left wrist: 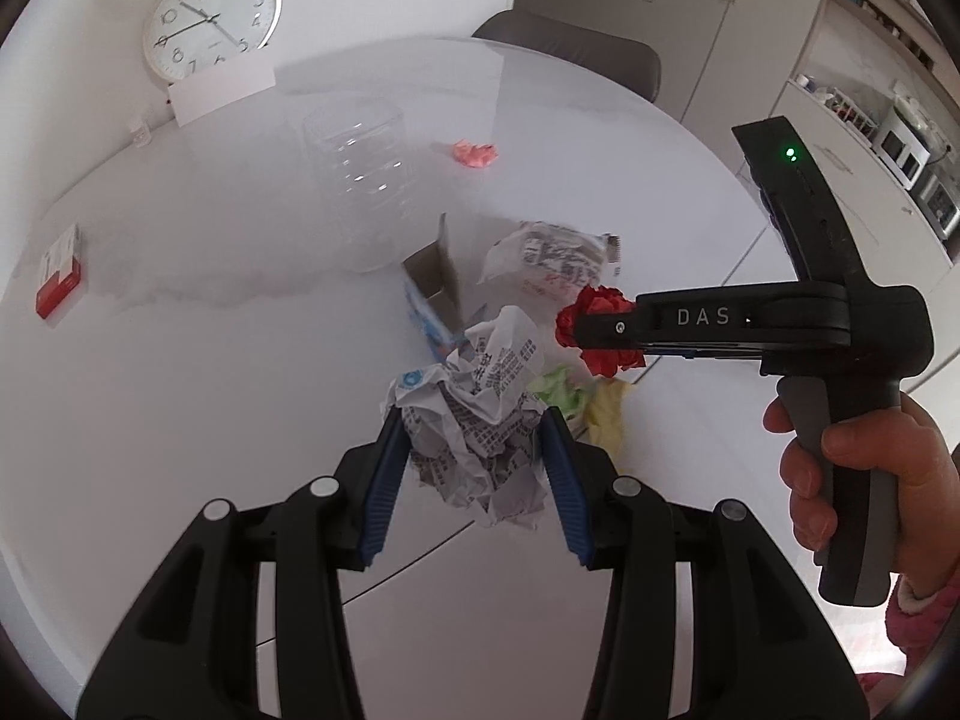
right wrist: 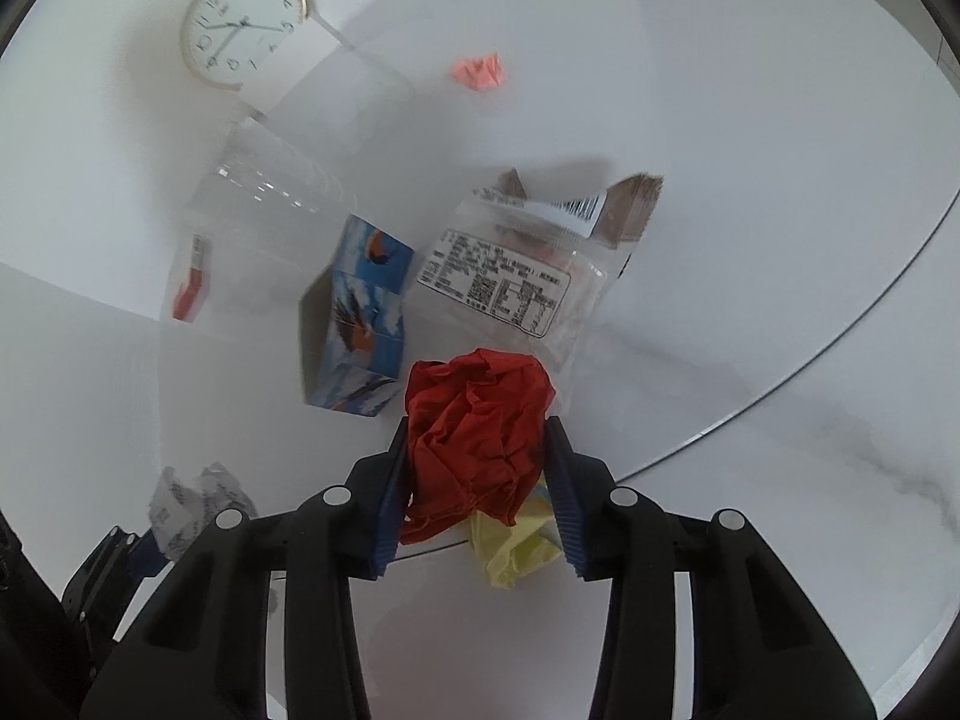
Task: Collect trash
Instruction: 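Grasp the crumpled paper with the left tool while the right tool grasps the red wrapper, then carry newspaper and red wrapper over the wastebasket and open both tools to drop them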
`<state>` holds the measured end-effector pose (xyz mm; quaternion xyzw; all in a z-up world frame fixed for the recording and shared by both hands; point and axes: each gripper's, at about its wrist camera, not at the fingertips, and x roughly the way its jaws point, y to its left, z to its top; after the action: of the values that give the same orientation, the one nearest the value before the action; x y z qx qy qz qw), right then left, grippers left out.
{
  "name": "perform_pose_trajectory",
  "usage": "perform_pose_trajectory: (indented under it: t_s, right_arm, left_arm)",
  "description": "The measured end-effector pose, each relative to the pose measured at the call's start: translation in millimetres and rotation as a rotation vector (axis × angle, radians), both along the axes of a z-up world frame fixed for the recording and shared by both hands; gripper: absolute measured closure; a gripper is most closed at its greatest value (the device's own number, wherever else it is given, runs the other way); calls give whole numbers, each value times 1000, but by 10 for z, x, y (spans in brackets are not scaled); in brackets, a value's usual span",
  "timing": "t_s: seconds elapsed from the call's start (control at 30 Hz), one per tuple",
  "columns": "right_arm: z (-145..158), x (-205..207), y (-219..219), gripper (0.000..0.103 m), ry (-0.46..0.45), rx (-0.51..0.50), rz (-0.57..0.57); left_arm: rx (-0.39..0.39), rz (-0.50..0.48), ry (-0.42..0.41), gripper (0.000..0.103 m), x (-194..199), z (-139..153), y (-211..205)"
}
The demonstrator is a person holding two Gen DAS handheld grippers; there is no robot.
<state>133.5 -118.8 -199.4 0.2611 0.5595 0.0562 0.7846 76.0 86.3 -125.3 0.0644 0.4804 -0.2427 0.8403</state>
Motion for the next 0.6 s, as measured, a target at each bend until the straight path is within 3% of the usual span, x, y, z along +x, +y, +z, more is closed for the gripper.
perform_pose_trajectory:
  t_s: [0.2, 0.37, 0.47, 0.6]
  right_arm:
    - [386, -508, -350, 61, -75, -58, -20]
    - [632, -1381, -858, 61, -77, -204, -84]
    - [609, -2020, -1257, 61, -23, -279, -175]
    - [345, -2672, -1702, 61, 67, -281, -284]
  left_arm:
    - [-10, -111, -14, 59, -282, 143, -389]
    - [-60, -267, 11, 59, -652, 234, -891]
    - [-67, -367, 14, 59, -914, 258, -1271]
    - [-66, -480, 20, 59, -1248, 271, -1741]
